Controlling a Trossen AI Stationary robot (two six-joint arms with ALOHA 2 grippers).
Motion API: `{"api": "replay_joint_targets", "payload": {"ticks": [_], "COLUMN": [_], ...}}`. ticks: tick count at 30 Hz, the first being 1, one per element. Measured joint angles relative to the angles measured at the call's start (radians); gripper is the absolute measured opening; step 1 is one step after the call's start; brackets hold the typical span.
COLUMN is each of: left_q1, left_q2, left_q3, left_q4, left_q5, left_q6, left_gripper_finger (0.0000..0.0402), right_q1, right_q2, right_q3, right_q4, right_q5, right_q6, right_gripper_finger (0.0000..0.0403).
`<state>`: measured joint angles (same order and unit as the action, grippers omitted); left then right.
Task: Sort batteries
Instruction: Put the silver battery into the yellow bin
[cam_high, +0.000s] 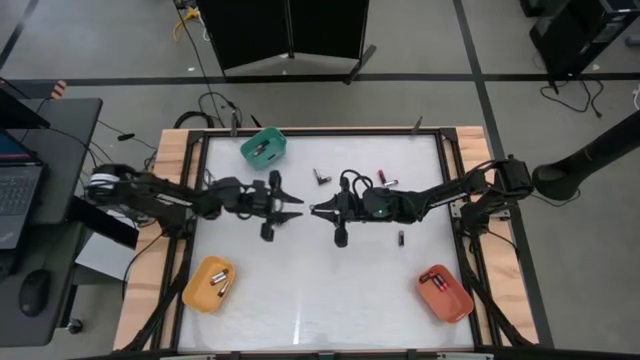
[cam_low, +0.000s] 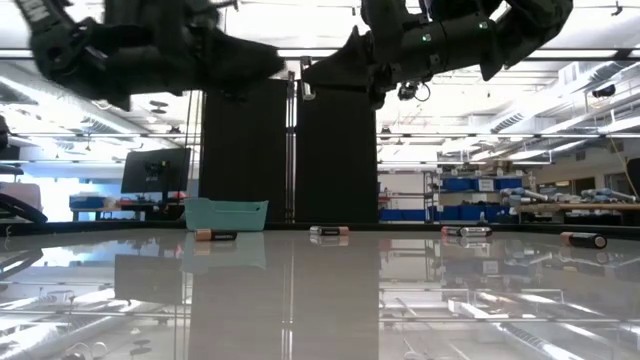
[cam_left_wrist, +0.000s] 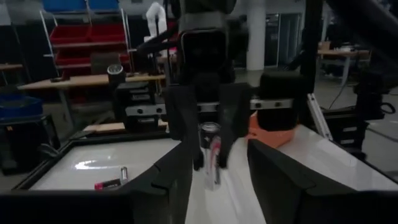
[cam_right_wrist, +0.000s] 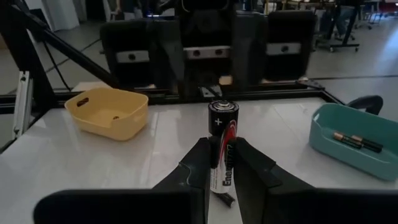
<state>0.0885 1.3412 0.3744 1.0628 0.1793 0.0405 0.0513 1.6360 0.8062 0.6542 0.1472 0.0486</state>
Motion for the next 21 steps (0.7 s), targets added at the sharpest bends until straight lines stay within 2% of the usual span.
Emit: {"api": "replay_joint_targets", "payload": {"ticks": [3, 7, 14, 18, 21], "left_q1": [0.0, 0.0, 0.0, 0.0, 0.0], "left_q2": [0.085, 0.17, 0.212, 0.212, 0.212], "left_q3": [0.061, 0.112, 0.145, 0.145, 0.145], "left_q4": [0.014, 0.061, 0.081, 0.087, 0.088], "left_q5": [0.001, 0.053, 0.081, 0.086, 0.088], "left_q6": [-0.001, -0.042, -0.071, -0.072, -0.071], "left_gripper_finger": [0.0174, 0.0183, 0.0183, 0.0172, 0.0144], "right_q1": [0.001, 0.004, 0.019, 0.028, 0.031], "right_q2": [0.0, 0.0, 0.0, 0.0, 0.0], "right_q3": [0.0, 0.0, 0.0, 0.0, 0.0], "right_q4": [0.0, -0.001, 0.0, 0.004, 0.007], "right_q5": [0.01, 0.011, 0.024, 0.043, 0.043], "right_q6": [0.0, -0.01, -0.027, -0.043, -0.05], "right_gripper_finger": [0.0056, 0.0059, 0.0058, 0.0057, 0.0057]}}
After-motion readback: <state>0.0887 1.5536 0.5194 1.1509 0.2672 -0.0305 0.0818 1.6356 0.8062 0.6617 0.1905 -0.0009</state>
